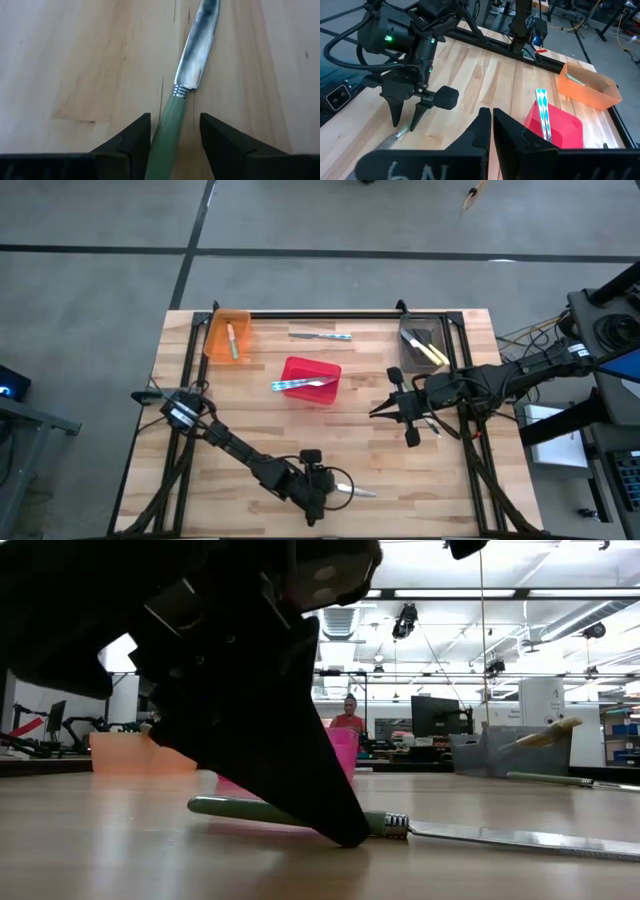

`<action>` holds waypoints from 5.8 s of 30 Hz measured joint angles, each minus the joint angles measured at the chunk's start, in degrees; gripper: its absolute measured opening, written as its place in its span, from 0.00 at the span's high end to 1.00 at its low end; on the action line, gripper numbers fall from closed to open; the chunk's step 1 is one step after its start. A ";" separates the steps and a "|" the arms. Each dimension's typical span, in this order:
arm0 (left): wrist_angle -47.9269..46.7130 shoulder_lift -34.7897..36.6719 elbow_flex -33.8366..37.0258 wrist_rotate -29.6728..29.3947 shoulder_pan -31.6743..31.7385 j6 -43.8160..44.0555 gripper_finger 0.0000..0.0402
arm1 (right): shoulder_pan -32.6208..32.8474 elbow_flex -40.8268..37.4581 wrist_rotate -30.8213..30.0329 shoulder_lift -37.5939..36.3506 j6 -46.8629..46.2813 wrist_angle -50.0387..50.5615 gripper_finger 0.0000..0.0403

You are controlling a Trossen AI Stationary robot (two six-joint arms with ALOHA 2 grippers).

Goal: Sort silverware by color (type)
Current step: Put the bottom green table knife into the orange bin

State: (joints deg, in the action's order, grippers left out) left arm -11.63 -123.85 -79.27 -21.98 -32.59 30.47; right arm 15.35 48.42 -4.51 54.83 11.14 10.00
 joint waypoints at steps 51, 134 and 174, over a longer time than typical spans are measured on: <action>-9.43 8.96 7.53 -10.77 -1.39 -0.39 0.79 | 0.00 0.00 -0.02 -0.01 0.87 -0.05 0.98; 54.94 21.64 50.27 -8.98 1.50 -7.42 1.00 | -1.14 -3.76 -0.07 12.02 -11.50 -19.51 0.98; 41.31 25.31 41.61 -17.57 -1.81 -8.12 0.70 | 5.74 9.35 0.46 32.91 -14.41 -1.89 0.98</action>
State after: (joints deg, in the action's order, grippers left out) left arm 29.69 -98.54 -37.65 -39.55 -34.40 22.35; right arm 21.09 57.77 -4.05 87.74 -3.28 8.11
